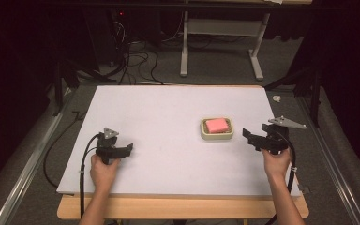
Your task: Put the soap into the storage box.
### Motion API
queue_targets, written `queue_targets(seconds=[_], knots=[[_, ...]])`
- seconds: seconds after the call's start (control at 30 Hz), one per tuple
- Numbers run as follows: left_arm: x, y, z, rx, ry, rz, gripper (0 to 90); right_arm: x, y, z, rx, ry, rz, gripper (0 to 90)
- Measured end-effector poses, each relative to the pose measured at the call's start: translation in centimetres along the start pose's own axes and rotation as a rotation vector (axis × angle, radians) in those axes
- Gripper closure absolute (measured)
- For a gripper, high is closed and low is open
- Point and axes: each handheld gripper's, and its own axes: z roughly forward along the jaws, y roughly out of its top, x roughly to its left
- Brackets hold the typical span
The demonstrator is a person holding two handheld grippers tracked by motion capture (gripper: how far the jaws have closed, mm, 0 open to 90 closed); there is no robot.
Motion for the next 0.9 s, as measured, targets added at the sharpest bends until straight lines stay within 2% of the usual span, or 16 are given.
queue_targets(seconds=[0.23, 0.9], knots=[[0.0, 0.0, 0.0, 0.0, 0.0, 0.001, 17.5, -0.1, -0.8, -0.5, -0.009, 0.007, 0.015, 15.6], [0.0, 0.0, 0.0, 0.0, 0.0, 0.0, 17.5, 0.5, -2.6, -0.8, -0.006, 0.033, 0.014, 15.7]])
